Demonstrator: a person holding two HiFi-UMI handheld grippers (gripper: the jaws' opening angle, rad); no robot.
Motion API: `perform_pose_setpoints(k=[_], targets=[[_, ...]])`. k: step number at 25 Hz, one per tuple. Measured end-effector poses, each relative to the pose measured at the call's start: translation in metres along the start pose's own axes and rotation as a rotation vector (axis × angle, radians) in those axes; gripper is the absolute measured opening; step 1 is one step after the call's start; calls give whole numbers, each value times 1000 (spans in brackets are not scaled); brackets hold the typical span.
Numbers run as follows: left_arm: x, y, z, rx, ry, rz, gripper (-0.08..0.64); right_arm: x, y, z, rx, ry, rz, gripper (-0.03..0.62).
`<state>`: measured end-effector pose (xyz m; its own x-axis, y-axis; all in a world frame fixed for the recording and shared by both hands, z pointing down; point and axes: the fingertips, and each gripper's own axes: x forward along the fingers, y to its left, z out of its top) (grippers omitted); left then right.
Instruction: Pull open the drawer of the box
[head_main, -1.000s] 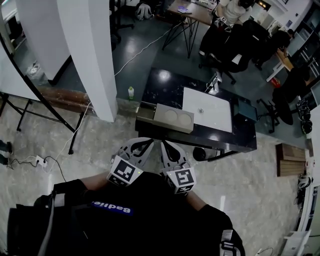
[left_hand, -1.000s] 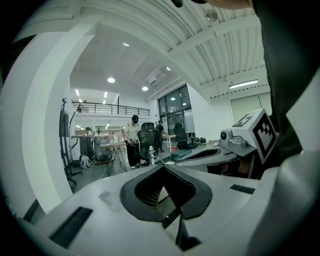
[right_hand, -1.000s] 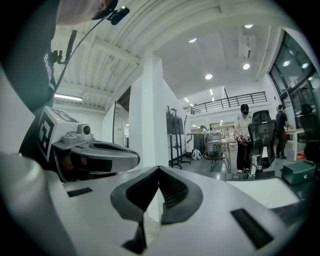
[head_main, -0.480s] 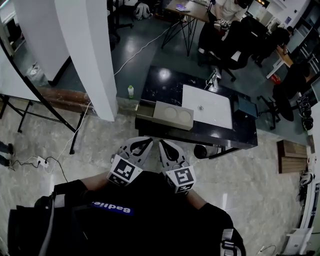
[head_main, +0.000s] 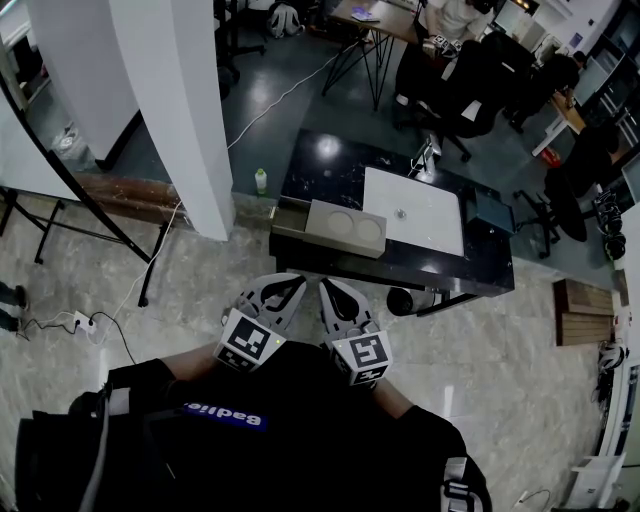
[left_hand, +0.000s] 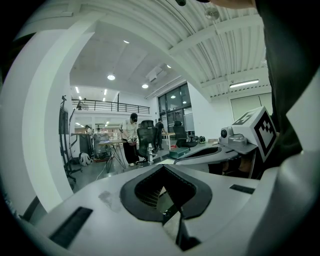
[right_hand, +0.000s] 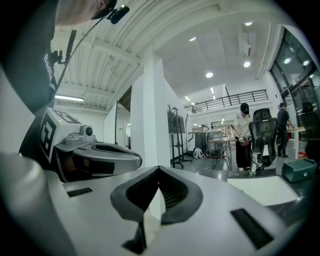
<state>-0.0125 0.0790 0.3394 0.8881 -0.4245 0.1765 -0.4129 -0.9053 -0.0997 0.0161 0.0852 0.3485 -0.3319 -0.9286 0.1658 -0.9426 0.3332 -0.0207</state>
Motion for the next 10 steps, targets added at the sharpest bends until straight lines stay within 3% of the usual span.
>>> perform_pose_setpoints(k=[10], targets=[[0,-4,-3,-9,-1,0,0,-4,-1,-5,0,2,-5,0]])
